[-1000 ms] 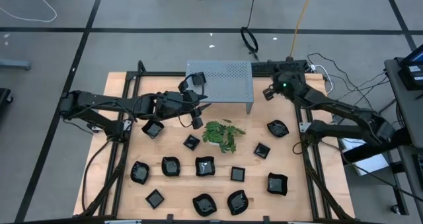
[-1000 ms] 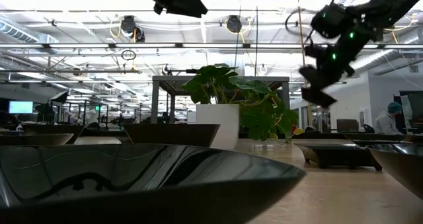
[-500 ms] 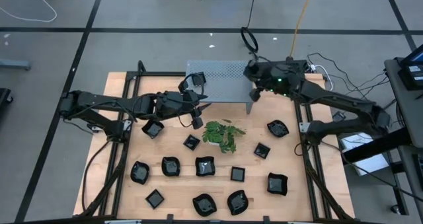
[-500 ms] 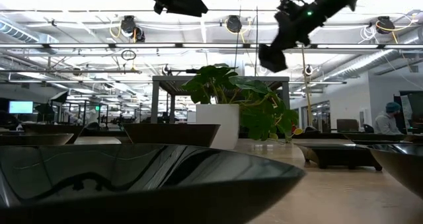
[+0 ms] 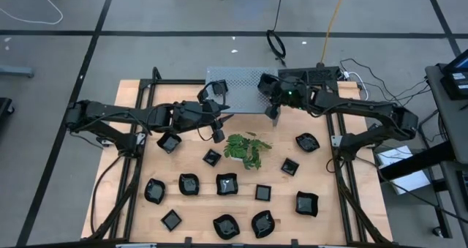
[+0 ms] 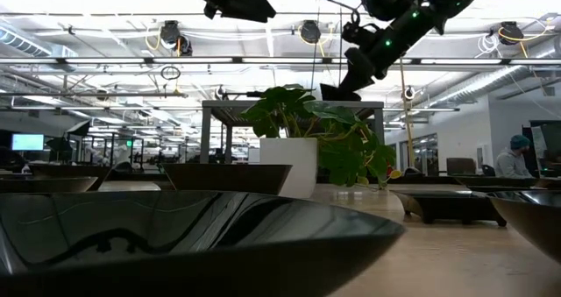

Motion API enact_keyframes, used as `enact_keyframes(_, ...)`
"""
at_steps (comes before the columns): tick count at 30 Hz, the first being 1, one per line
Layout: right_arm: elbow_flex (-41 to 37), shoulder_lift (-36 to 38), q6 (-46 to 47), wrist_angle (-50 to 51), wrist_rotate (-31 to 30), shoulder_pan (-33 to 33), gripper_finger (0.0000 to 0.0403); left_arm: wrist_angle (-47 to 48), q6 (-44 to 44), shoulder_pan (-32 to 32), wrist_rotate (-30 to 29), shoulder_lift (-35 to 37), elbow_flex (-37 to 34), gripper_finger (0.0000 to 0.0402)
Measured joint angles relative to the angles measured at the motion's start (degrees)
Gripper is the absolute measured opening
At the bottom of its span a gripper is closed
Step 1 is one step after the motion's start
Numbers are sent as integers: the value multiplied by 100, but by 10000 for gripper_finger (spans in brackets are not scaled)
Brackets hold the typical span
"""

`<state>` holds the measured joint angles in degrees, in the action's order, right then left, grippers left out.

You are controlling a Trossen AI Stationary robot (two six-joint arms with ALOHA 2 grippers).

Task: Pick & Place Mini shaped plates
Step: Put the distorted square black bowl on the shelf, then put the leaf-shaped black bowl on the shelf

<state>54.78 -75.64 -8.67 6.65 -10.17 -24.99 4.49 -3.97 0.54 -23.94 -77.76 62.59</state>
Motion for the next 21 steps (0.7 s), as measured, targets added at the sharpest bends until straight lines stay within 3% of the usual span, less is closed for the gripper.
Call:
enact_keyframes(12, -2, 834, 4, 89, -3, 208, 155, 7, -2, 2, 0, -2, 0, 145)
enact_keyframes(21, 0, 1739, 876, 2322, 0, 1182, 166, 104, -2, 0, 0, 0, 0, 145)
